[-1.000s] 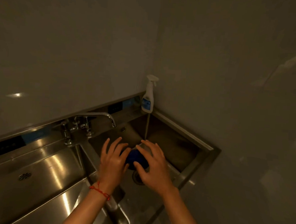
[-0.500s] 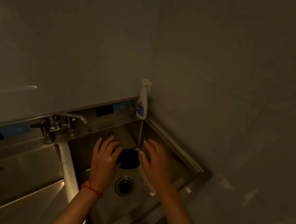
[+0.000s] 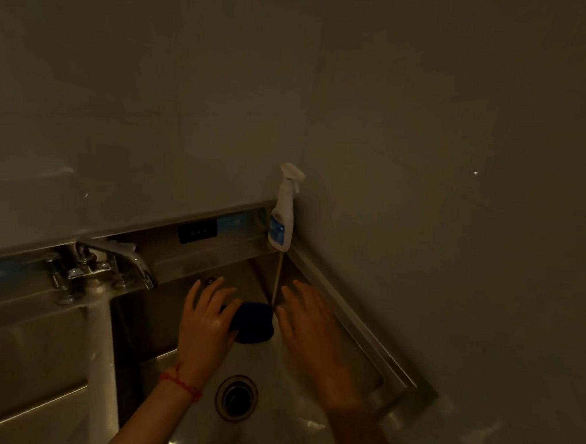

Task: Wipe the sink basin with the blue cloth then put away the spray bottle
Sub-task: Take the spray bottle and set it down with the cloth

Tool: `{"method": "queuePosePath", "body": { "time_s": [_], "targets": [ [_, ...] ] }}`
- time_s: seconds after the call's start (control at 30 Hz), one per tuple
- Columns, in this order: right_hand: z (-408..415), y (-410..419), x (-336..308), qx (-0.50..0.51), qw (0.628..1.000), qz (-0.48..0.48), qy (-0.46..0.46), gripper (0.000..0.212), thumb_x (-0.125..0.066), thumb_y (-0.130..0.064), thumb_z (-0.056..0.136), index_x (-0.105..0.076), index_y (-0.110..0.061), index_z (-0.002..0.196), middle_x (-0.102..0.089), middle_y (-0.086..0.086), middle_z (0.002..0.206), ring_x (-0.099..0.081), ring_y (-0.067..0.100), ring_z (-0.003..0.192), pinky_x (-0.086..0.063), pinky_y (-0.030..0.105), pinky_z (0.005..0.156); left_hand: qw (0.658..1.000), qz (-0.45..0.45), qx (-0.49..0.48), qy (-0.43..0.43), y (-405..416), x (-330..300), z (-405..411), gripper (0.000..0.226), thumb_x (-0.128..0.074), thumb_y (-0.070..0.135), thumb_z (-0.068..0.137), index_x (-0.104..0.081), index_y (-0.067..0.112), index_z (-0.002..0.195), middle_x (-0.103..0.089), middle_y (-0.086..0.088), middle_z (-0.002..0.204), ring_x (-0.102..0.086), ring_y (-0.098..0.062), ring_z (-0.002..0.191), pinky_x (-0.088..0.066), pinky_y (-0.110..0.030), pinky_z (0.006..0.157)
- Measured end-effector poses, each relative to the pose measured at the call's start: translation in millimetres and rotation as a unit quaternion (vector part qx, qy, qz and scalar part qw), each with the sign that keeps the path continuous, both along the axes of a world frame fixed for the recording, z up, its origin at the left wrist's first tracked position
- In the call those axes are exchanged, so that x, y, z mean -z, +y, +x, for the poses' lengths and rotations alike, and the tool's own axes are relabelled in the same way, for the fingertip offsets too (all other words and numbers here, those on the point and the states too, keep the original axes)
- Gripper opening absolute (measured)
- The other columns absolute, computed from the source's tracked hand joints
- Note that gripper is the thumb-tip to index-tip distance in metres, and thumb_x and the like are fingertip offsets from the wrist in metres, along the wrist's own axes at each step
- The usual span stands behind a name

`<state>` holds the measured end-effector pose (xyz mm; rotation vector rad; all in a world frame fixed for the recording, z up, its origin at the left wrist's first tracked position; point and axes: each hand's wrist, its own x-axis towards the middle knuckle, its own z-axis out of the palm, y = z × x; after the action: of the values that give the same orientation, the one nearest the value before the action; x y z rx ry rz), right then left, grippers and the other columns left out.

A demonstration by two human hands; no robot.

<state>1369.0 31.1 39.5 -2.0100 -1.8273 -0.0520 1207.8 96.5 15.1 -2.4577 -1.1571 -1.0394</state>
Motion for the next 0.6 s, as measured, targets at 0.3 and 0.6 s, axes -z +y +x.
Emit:
{"method": "queuePosePath", "body": {
  "time_s": [0.3, 0.6],
  "targets": [
    [24.2, 60.4, 5.2, 0.014, 0.999, 0.039, -0.032, 0.040, -0.087, -0.014, 0.063, -0.073, -0.002, 0.099, -0.071, 0.021, 0.102, -0.071, 0.033, 0.092, -0.057, 0.046, 0.073, 1.000, -0.004, -0.008, -0.004, 53.2, 4.3, 28.9, 0.058, -0.094, 0.008, 0.024, -0.073, 0.002, 0.077, -0.072, -0.018, 0.090, -0.065, -0.041, 0.095, -0.042, -0.065, 0.085],
    [68.3, 128.2, 23.4, -0.010, 1.000, -0.015, 0.005, 0.044, -0.046, -0.027, 0.099, -0.044, -0.011, 0.139, -0.040, 0.014, 0.148, -0.039, 0.024, 0.136, -0.030, 0.032, 0.111, 0.999, -0.009, -0.051, 0.009, 96.0, 15.0, 63.0, 0.059, -0.094, 0.010, 0.026, -0.073, 0.002, 0.080, -0.072, -0.018, 0.092, -0.064, -0.042, 0.096, -0.041, -0.064, 0.085]
  ]
}}
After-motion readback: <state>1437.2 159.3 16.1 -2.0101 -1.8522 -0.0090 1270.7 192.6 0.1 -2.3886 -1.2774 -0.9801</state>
